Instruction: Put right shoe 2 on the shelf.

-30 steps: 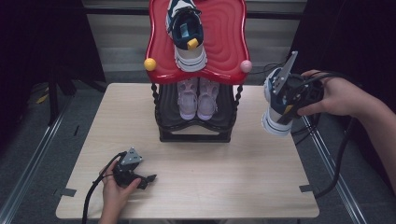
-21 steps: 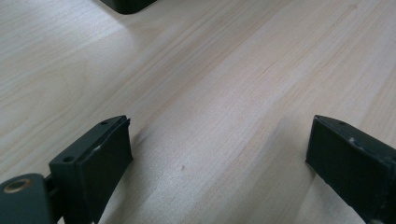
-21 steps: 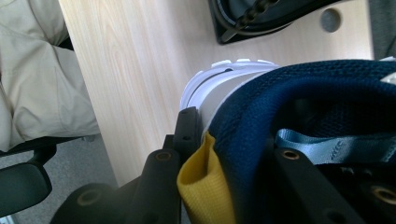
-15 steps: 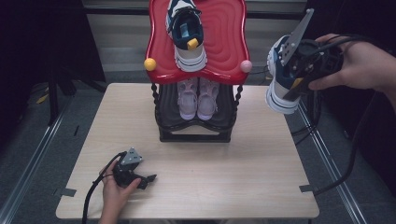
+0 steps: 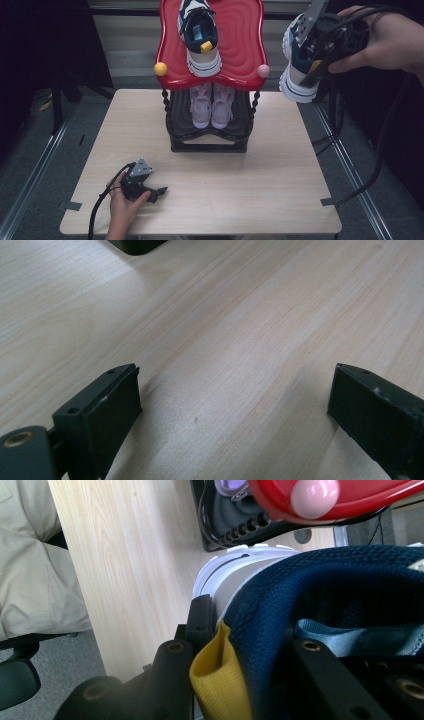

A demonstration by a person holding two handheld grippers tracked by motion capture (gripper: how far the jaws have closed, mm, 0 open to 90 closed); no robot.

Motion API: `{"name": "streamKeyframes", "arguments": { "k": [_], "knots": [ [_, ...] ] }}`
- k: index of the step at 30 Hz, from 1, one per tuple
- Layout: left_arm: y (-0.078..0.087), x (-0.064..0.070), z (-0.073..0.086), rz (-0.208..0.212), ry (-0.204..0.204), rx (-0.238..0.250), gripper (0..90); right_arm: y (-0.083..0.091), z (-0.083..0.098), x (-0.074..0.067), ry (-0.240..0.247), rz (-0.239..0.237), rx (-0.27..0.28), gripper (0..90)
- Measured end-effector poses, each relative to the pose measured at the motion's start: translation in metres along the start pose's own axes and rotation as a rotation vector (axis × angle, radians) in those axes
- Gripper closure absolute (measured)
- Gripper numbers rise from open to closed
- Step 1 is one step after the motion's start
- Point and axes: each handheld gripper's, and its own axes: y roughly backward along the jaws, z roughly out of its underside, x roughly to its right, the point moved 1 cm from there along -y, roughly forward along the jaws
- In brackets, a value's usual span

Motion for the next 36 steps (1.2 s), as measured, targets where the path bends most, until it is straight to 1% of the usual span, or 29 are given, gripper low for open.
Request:
{"name": "streamKeyframes", "arguments": {
  "k": [1,2,5,6,8,11,15,16,18,21,22,29,32,36],
  "knots": [
    [0.000,0.000,0.000,0.000,0.000,0.000,6.3,0.003,-0.001,0.000,-0.005,-0.006,-0.005,72.2],
    [0.000,0.000,0.000,0.000,0.000,0.000,6.3,0.004,-0.003,0.001,-0.002,0.001,0.005,72.2],
    [0.000,0.000,0.000,0.000,0.000,0.000,6.3,0.007,-0.007,0.004,0.005,0.010,0.008,72.3],
    [0.000,0.000,0.000,0.000,0.000,0.000,6.3,0.008,-0.009,0.005,0.014,0.011,0.004,72.3],
    [0.000,0.000,0.000,0.000,0.000,0.000,6.3,0.010,-0.012,0.005,0.012,0.023,0.003,72.2],
    [0.000,0.000,0.000,0.002,-0.001,-0.003,6.3,0.015,-0.017,0.008,0.023,0.027,0.014,72.4],
    [0.000,0.000,0.000,0.002,0.000,-0.003,6.3,0.019,-0.023,0.010,0.020,0.032,0.015,72.3],
    [0.000,0.000,0.000,0.002,0.000,-0.003,6.3,0.019,-0.024,0.012,0.028,0.032,0.016,72.3],
    [0.000,0.000,0.000,0.002,0.000,-0.003,6.3,0.021,-0.028,0.013,0.028,0.033,0.014,72.3],
    [0.000,0.000,0.000,0.002,-0.001,-0.003,6.3,0.021,-0.033,0.015,0.034,0.038,0.021,72.3],
    [0.000,0.000,0.000,0.002,-0.001,-0.003,6.3,0.021,-0.037,0.015,0.041,0.039,0.011,72.3],
    [0.000,0.000,0.000,0.002,0.000,-0.003,6.3,0.020,-0.052,0.019,0.079,0.047,0.021,72.3],
    [0.000,0.000,0.000,0.002,0.000,-0.002,6.3,0.020,-0.059,0.021,0.079,0.057,0.018,72.4],
    [0.000,0.000,0.000,0.002,0.000,-0.003,6.3,0.015,-0.070,0.024,0.108,0.062,0.013,72.3]
  ]
}}
